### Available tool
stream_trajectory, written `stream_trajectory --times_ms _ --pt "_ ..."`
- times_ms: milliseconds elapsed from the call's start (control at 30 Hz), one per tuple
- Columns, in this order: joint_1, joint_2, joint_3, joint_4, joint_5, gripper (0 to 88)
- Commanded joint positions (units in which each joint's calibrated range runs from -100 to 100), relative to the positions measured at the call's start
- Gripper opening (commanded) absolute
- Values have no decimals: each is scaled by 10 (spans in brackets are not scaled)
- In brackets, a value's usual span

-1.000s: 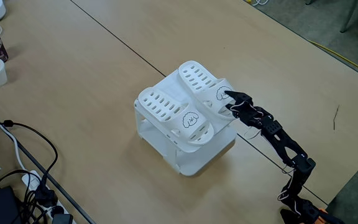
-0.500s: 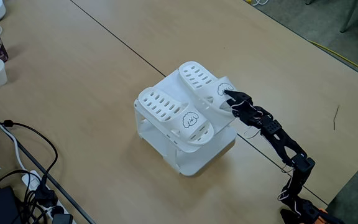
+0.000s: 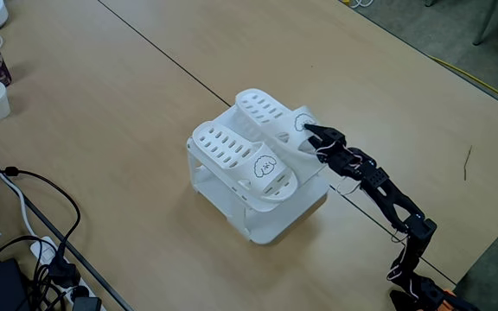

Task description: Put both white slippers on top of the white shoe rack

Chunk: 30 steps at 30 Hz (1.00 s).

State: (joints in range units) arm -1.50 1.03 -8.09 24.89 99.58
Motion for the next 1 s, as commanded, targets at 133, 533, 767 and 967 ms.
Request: stream_trajectory --times_ms 133,533,767,967 --pt "-1 -11 -58 -8 4 8" --pt "-33 -10 -22 -10 4 8" --pt "-26 -9 -8 -10 4 8" --pt "-15 -9 -1 -10 4 8"
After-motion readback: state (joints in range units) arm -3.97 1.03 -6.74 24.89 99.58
